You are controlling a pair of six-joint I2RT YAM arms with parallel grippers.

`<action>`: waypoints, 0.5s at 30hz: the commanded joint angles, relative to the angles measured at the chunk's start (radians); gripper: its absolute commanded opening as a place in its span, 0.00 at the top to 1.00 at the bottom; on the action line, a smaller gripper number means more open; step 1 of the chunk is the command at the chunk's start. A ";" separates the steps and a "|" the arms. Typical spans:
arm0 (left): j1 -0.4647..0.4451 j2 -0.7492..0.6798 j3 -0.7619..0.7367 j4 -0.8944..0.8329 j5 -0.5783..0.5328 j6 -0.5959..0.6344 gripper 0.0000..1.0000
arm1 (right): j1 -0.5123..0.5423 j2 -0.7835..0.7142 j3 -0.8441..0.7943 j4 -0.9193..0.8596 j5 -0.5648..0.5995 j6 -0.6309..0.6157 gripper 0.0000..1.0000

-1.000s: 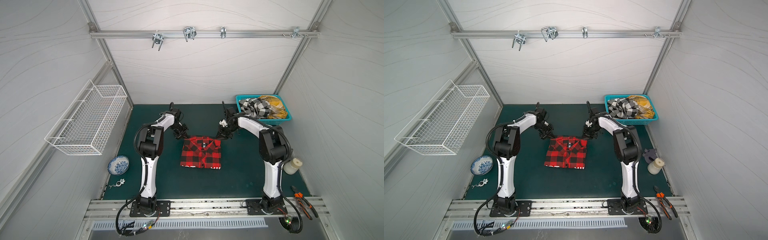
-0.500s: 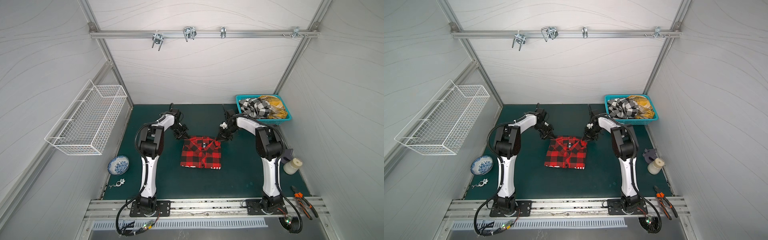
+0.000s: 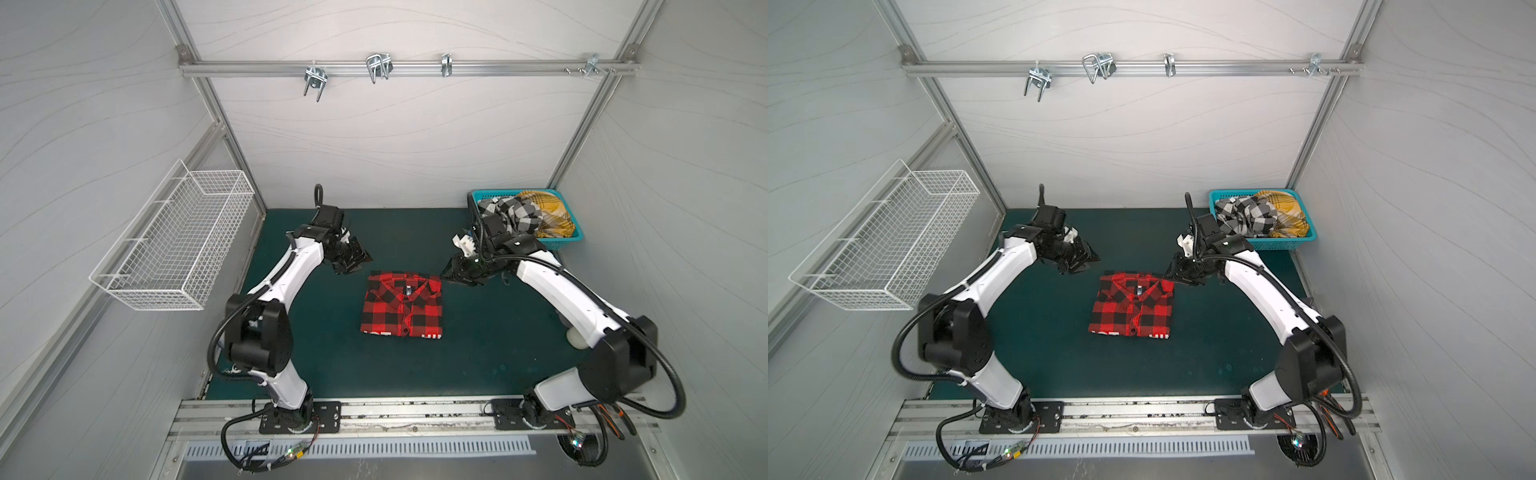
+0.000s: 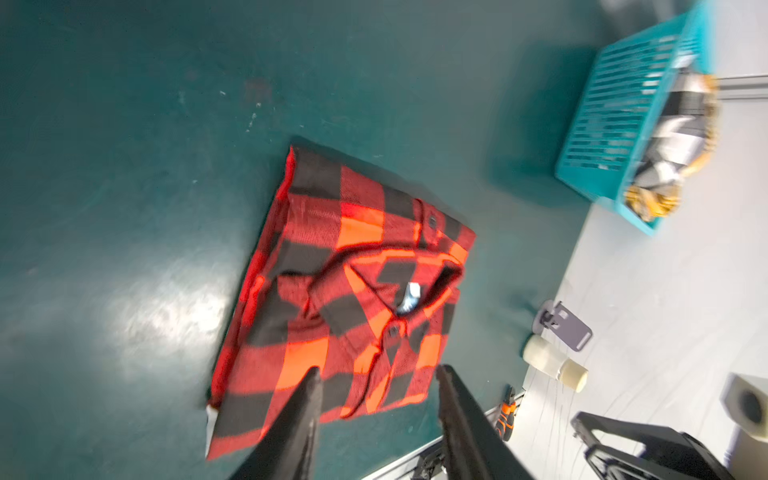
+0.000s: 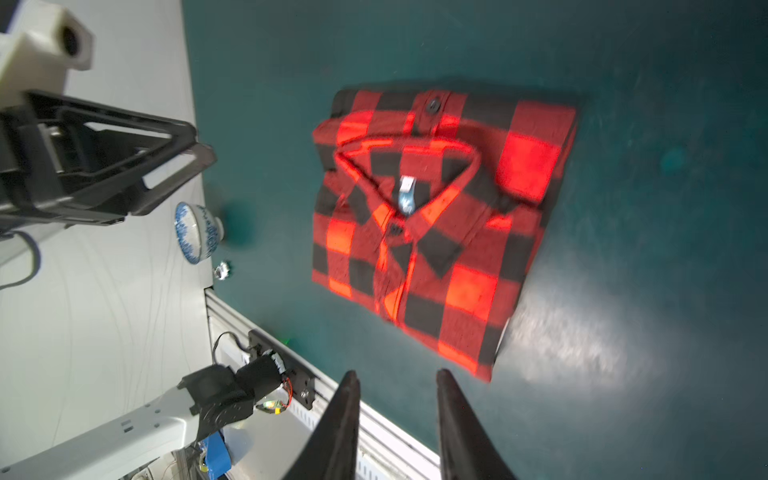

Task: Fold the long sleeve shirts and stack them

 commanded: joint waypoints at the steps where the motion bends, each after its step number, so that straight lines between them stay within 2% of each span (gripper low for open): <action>1: 0.005 -0.087 -0.156 0.009 -0.080 0.054 0.54 | 0.014 -0.094 -0.107 -0.053 0.059 0.046 0.64; 5: 0.028 -0.162 -0.286 0.071 -0.023 0.066 0.51 | 0.019 -0.181 -0.212 -0.038 0.051 0.071 0.60; 9: 0.103 -0.094 -0.320 0.071 0.130 0.084 0.48 | 0.016 -0.209 -0.293 -0.006 0.034 0.080 0.59; 12: 0.144 -0.062 -0.376 0.132 0.181 0.078 0.40 | 0.006 -0.198 -0.338 0.028 0.017 0.075 0.58; 15: 0.163 0.004 -0.376 0.138 0.209 0.099 0.39 | -0.017 -0.178 -0.372 0.078 -0.010 0.075 0.58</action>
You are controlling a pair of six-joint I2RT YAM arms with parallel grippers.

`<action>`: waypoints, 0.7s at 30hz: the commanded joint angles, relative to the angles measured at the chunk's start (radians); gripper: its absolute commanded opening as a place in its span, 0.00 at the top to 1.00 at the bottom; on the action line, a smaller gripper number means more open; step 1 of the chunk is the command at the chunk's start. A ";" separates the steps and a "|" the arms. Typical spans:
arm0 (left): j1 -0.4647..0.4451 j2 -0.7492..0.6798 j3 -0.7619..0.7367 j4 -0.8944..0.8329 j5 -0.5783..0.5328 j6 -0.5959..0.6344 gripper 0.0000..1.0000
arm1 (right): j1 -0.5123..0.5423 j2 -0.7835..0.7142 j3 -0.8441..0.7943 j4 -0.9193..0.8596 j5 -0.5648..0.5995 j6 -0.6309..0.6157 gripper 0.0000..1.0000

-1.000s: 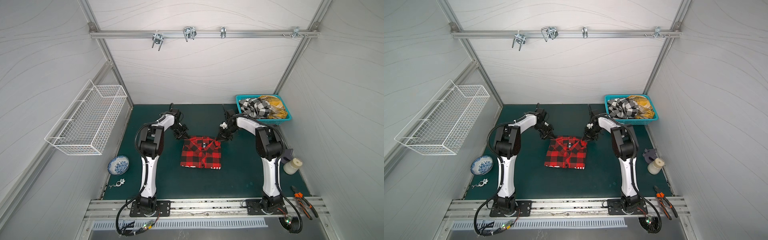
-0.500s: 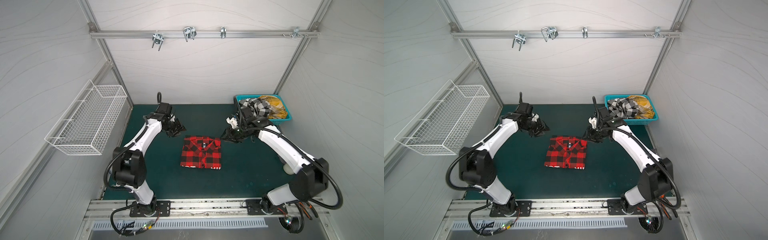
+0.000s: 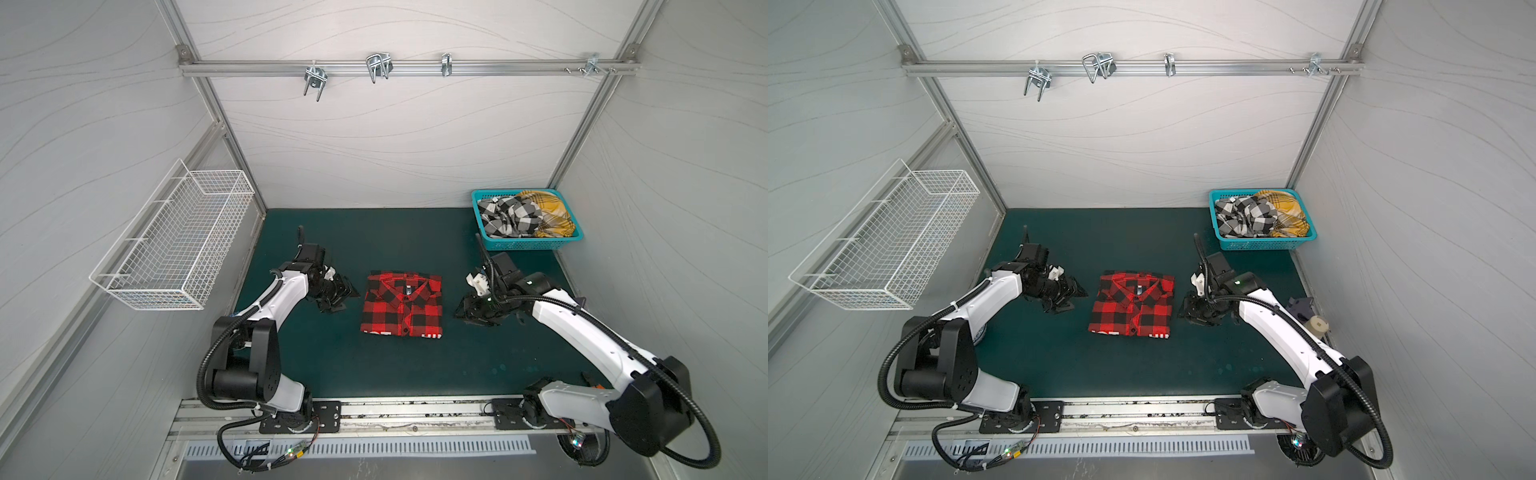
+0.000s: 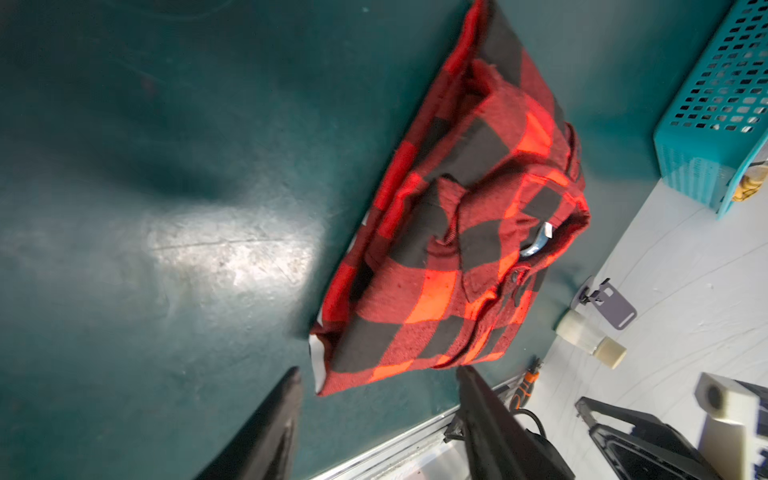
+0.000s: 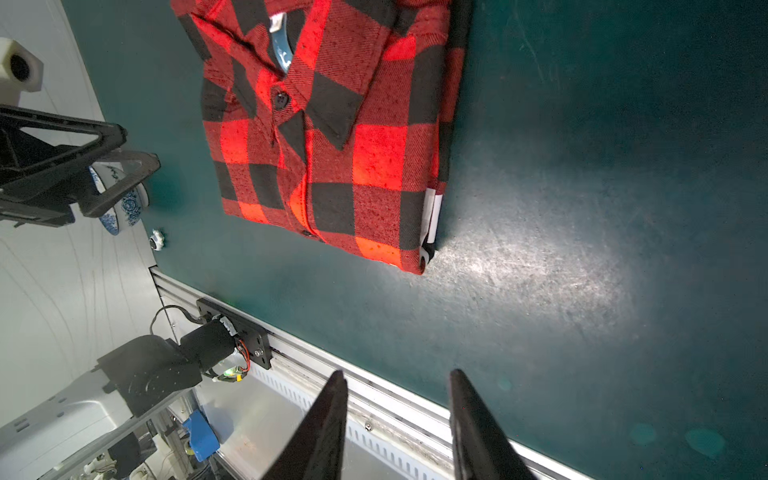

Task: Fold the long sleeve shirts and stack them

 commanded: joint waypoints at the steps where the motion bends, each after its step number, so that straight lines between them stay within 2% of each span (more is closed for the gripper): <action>1: 0.013 0.060 0.008 0.058 0.069 0.038 0.40 | -0.033 0.018 -0.029 0.080 -0.040 0.011 0.58; 4: 0.013 0.113 0.030 0.078 0.078 0.040 0.48 | -0.074 0.060 -0.042 0.128 -0.077 0.015 0.58; 6: 0.013 0.142 0.038 0.065 0.055 0.038 0.49 | -0.092 0.090 -0.043 0.152 -0.089 0.014 0.59; 12: 0.013 0.155 -0.003 0.071 0.069 0.060 0.42 | -0.103 0.169 -0.034 0.189 -0.121 0.006 0.59; 21: 0.000 0.167 -0.073 0.196 0.107 0.011 0.39 | -0.118 0.194 -0.037 0.200 -0.148 -0.002 0.57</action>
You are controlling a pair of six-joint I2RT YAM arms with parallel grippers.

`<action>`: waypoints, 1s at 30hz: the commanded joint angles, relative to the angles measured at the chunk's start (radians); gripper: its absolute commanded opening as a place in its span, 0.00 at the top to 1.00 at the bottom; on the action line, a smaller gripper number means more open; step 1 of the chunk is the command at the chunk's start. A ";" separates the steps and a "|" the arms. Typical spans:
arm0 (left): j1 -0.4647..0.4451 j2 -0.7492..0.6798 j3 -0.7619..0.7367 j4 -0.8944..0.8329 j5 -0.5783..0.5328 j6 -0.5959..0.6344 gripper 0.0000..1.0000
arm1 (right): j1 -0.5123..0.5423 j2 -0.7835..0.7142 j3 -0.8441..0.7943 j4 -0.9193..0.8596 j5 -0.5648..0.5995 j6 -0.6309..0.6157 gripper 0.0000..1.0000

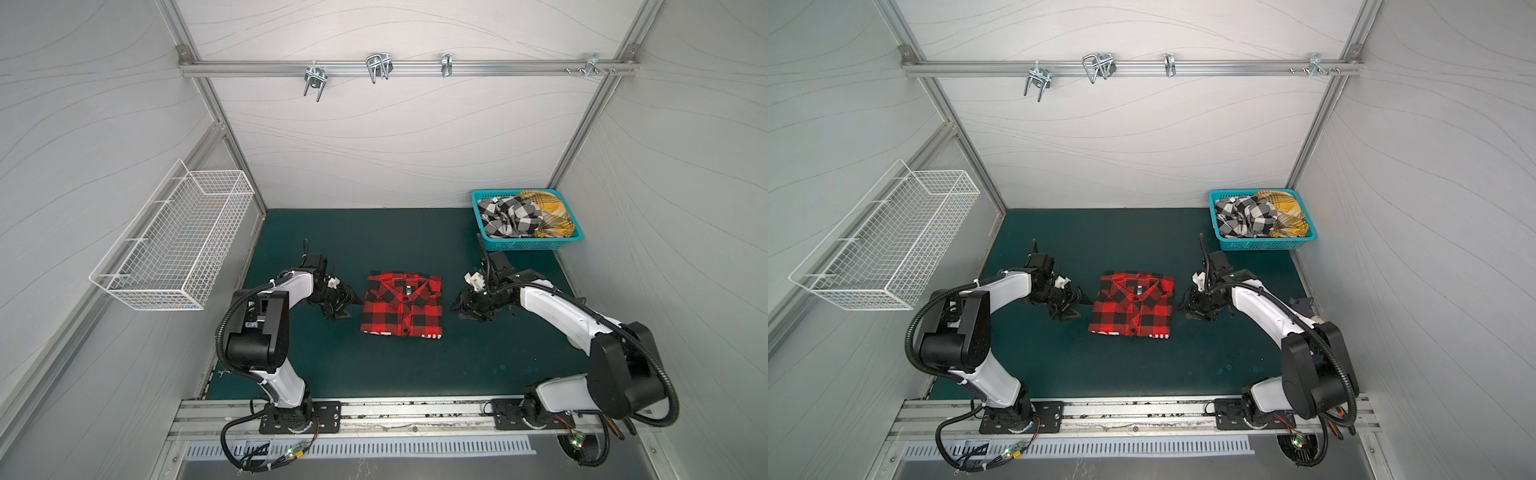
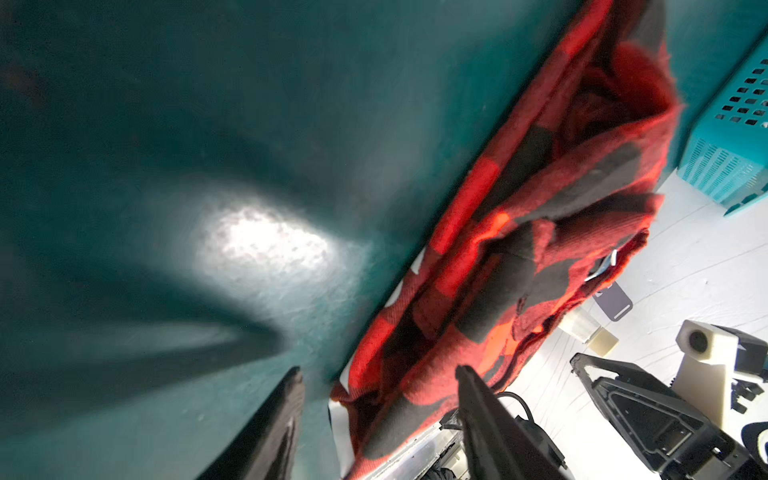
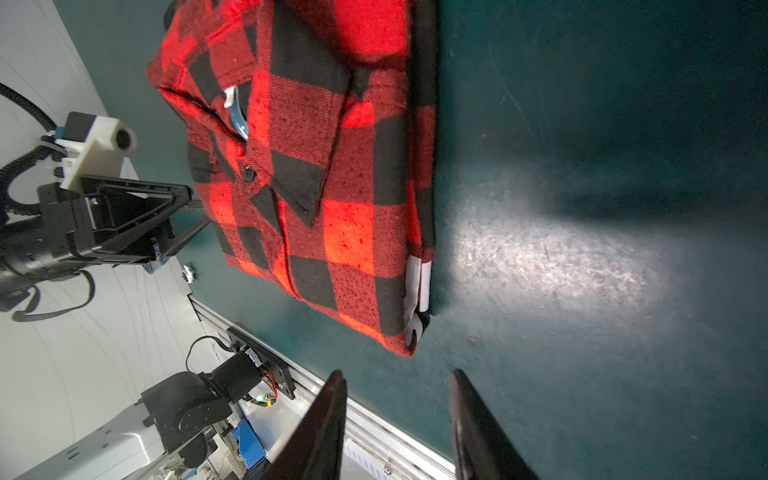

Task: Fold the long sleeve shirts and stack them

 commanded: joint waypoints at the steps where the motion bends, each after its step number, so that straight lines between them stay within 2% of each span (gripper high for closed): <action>1: -0.015 0.013 -0.001 0.056 0.016 -0.015 0.38 | -0.012 0.015 0.002 0.012 -0.034 -0.007 0.57; 6: -0.067 0.033 -0.006 0.102 0.018 -0.035 0.36 | -0.013 0.013 0.002 0.016 -0.037 -0.005 0.58; 13: -0.124 0.151 0.000 0.175 0.034 -0.065 0.46 | -0.012 0.001 0.003 0.000 -0.045 0.001 0.59; 17: -0.162 0.171 0.023 0.212 0.017 -0.097 0.57 | -0.013 -0.013 -0.013 -0.017 -0.057 -0.010 0.59; 22: -0.182 0.172 0.065 0.216 -0.023 -0.125 0.76 | -0.013 -0.036 -0.013 -0.049 -0.061 -0.032 0.60; 27: -0.182 0.186 0.167 0.136 -0.071 -0.098 1.00 | -0.015 -0.066 -0.017 -0.050 -0.070 -0.030 0.60; 30: -0.182 0.193 0.246 0.035 -0.162 -0.055 1.00 | -0.014 -0.078 -0.030 -0.049 -0.076 -0.032 0.60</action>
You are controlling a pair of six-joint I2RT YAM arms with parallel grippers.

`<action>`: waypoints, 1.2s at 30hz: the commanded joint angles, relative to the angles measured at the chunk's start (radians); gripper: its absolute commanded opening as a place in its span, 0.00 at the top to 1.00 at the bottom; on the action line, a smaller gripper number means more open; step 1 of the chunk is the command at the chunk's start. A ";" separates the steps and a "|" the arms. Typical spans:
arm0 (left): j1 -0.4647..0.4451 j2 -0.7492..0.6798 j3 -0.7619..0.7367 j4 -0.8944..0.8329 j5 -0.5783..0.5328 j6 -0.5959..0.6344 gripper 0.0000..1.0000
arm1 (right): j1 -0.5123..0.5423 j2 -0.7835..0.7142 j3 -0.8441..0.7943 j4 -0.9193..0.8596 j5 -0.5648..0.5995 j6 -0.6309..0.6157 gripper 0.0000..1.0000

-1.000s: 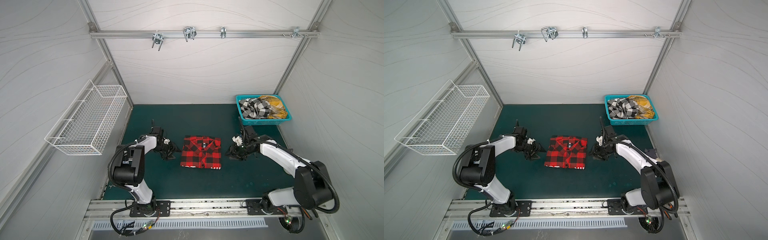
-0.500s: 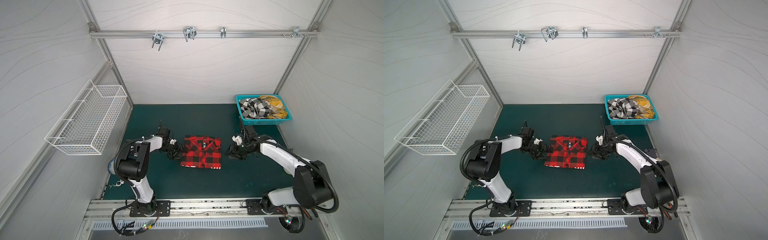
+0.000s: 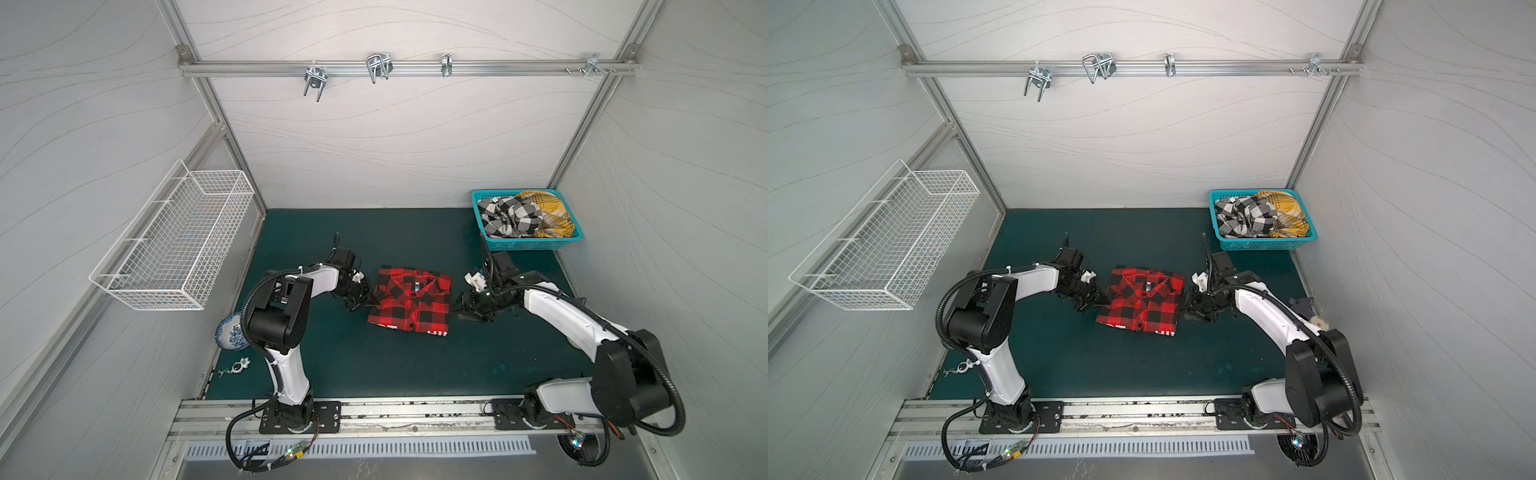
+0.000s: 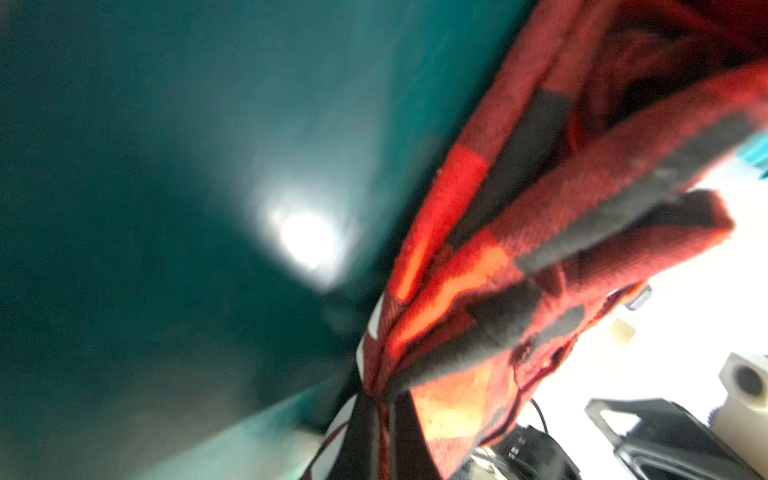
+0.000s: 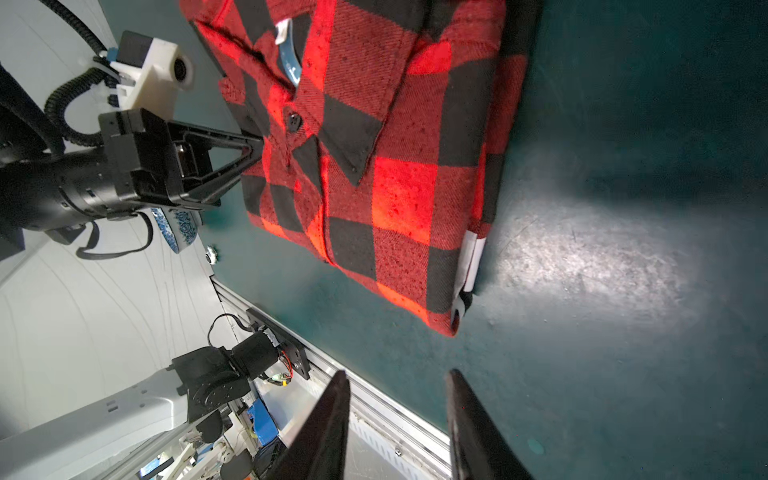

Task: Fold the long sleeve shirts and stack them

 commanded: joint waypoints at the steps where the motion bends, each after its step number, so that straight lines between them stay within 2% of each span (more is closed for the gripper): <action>1: 0.003 0.013 0.108 -0.122 -0.169 0.054 1.00 | -0.007 -0.032 -0.020 -0.030 -0.023 -0.019 0.60; 3: 0.016 0.017 0.172 -0.227 -0.322 0.078 1.00 | -0.008 -0.045 -0.028 -0.039 -0.024 -0.024 0.60; 5: 0.051 0.017 0.219 -0.281 -0.425 0.080 1.00 | -0.008 -0.057 -0.036 -0.046 -0.027 -0.033 0.60; 9: 0.143 0.020 0.280 -0.312 -0.603 0.073 1.00 | -0.008 -0.071 -0.063 -0.046 -0.052 -0.044 0.60; 13: 0.209 0.075 0.397 -0.332 -0.800 0.133 1.00 | -0.008 -0.088 -0.079 -0.049 -0.074 -0.054 0.60; 18: 0.296 0.207 0.609 -0.360 -0.874 0.233 1.00 | -0.008 -0.101 -0.093 -0.063 -0.098 -0.066 0.60; 23: 0.340 0.337 0.831 -0.393 -0.980 0.352 1.00 | -0.008 -0.087 -0.092 -0.089 -0.081 -0.091 0.60; 29: 0.393 0.468 1.040 -0.443 -1.050 0.391 1.00 | -0.012 -0.048 -0.087 -0.079 -0.052 -0.103 0.61; 36: 0.432 0.592 1.217 -0.454 -1.108 0.458 1.00 | -0.014 0.019 -0.135 -0.008 -0.079 -0.075 0.61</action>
